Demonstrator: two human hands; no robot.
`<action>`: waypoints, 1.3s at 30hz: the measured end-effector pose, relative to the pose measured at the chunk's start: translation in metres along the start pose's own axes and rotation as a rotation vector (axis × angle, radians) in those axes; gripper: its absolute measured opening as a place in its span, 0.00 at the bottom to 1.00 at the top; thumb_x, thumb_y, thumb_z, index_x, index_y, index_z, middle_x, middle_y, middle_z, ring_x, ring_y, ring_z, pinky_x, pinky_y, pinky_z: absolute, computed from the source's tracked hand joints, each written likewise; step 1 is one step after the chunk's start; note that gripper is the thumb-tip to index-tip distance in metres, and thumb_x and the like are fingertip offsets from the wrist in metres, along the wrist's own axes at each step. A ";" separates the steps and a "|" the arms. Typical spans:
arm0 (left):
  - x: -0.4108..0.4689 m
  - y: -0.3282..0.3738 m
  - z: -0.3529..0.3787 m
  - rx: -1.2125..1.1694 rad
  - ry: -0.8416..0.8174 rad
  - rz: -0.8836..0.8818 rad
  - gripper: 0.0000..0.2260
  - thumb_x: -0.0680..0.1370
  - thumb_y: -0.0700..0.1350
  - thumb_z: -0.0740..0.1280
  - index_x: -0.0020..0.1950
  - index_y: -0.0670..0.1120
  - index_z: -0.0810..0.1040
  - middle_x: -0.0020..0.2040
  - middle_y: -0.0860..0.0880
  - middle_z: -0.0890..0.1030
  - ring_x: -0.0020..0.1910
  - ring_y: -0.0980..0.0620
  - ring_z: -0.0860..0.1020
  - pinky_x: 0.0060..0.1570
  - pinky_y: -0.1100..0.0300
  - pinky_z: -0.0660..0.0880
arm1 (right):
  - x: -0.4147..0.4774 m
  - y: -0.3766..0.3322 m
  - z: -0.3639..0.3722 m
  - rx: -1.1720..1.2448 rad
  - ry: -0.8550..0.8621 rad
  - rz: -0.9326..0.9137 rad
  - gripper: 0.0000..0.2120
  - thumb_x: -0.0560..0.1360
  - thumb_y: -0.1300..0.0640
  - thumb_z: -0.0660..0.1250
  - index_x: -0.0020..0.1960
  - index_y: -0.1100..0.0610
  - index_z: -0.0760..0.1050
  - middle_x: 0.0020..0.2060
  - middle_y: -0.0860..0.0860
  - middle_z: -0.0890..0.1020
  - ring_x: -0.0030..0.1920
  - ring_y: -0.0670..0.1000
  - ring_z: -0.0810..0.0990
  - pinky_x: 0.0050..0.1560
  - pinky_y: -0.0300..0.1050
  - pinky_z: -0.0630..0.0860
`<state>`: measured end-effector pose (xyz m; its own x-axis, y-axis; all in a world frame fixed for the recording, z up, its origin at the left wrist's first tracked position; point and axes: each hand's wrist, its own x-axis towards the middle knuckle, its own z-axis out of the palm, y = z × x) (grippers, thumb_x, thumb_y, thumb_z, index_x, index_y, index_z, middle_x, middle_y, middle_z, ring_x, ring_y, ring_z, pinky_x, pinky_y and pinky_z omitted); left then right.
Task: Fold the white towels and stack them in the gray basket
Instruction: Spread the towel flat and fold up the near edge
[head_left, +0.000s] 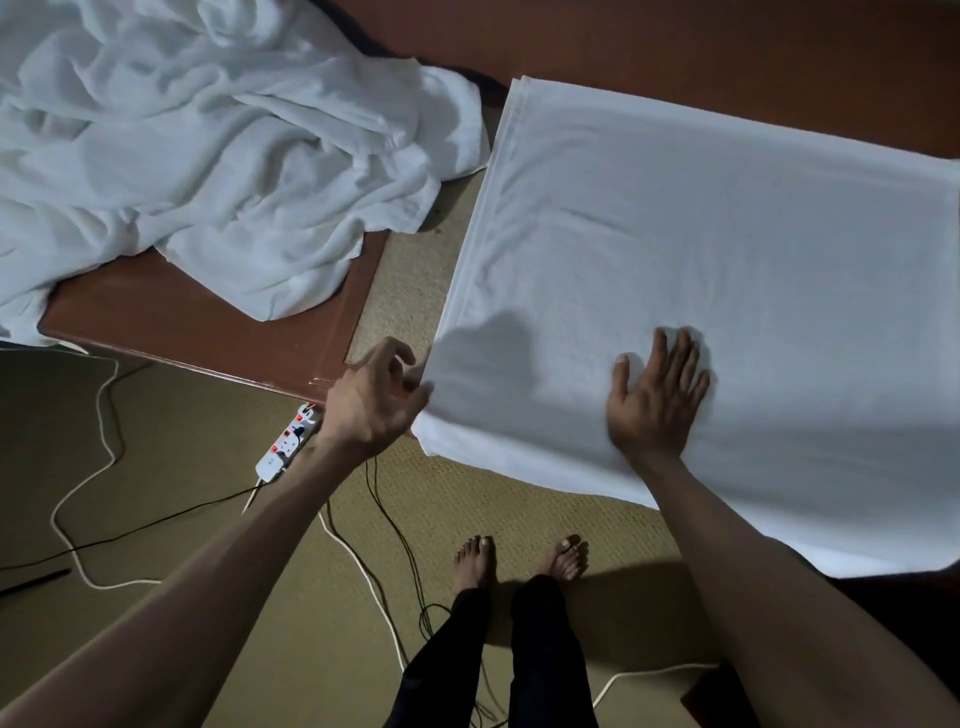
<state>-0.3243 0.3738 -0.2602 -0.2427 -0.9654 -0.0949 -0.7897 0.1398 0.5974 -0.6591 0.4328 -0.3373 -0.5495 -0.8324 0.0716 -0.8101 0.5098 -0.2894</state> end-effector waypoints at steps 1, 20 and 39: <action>0.000 0.011 0.008 -0.026 0.054 0.085 0.12 0.77 0.54 0.70 0.54 0.49 0.74 0.43 0.54 0.77 0.41 0.53 0.75 0.37 0.58 0.69 | 0.000 0.000 0.001 -0.004 0.003 0.004 0.29 0.84 0.43 0.52 0.80 0.57 0.58 0.81 0.59 0.58 0.81 0.60 0.54 0.79 0.62 0.50; 0.005 -0.003 0.070 0.367 -0.223 0.285 0.28 0.86 0.63 0.46 0.85 0.55 0.46 0.85 0.54 0.43 0.83 0.53 0.40 0.81 0.41 0.45 | 0.001 0.005 0.004 -0.036 0.022 -0.051 0.28 0.84 0.44 0.56 0.79 0.58 0.61 0.80 0.60 0.60 0.79 0.62 0.59 0.76 0.63 0.56; 0.191 0.099 0.144 0.375 -0.198 0.323 0.34 0.81 0.72 0.47 0.84 0.61 0.46 0.85 0.56 0.44 0.83 0.52 0.42 0.80 0.46 0.40 | 0.100 0.026 0.025 -0.071 0.135 -0.066 0.29 0.84 0.43 0.51 0.79 0.59 0.61 0.79 0.61 0.62 0.79 0.61 0.59 0.77 0.62 0.55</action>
<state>-0.5300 0.2350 -0.3335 -0.5797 -0.8054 -0.1238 -0.7957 0.5269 0.2986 -0.7296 0.3576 -0.3613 -0.5134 -0.8303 0.2171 -0.8550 0.4732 -0.2121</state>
